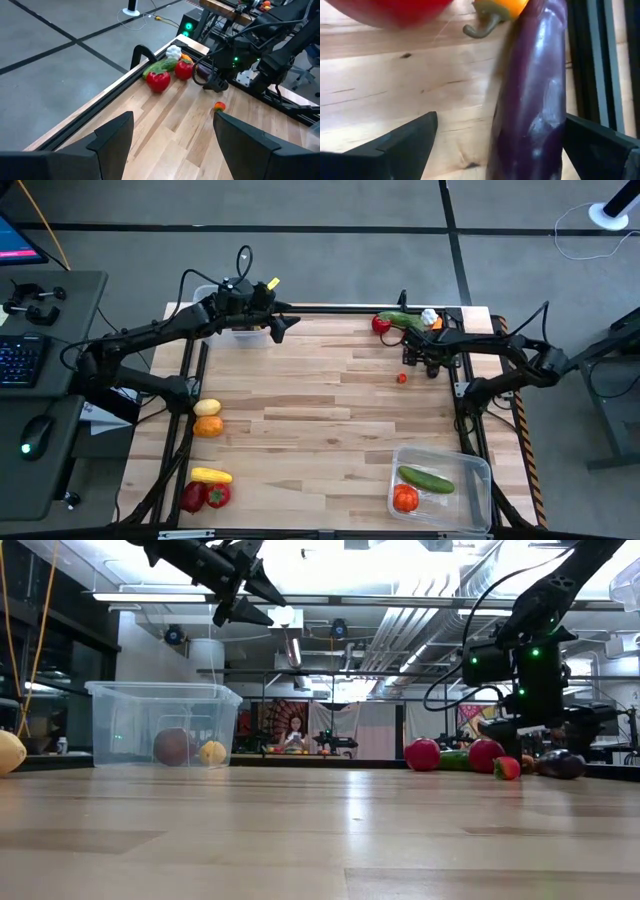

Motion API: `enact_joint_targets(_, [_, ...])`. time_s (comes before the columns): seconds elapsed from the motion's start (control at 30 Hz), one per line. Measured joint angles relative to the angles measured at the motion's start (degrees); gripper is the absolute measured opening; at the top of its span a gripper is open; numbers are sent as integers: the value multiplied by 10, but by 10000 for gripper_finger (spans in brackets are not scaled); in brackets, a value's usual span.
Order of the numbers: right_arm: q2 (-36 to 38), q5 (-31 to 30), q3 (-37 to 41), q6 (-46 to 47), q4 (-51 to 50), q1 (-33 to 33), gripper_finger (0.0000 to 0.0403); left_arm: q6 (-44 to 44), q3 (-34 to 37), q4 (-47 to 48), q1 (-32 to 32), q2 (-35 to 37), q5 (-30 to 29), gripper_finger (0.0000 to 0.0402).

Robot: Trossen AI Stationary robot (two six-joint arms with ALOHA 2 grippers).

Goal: Sort produce into baskets
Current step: Put the violet eggplant into the bottom transparent bin

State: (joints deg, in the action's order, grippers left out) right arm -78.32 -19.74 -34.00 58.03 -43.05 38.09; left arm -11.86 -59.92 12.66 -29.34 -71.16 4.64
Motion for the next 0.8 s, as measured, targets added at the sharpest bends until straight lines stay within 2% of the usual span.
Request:
enact_joint_targets(0.23, [0,-39,0,9,-6,2,394,0,0,0,0,0,0,262])
enact_joint_targets(0.57, [0,-40,0,29,1,2,394,10,0,15,0,0,0,262])
enact_joint_targets(0.8, [-5,-39,0,76,16,2,394,15,0,12,0,0,0,262])
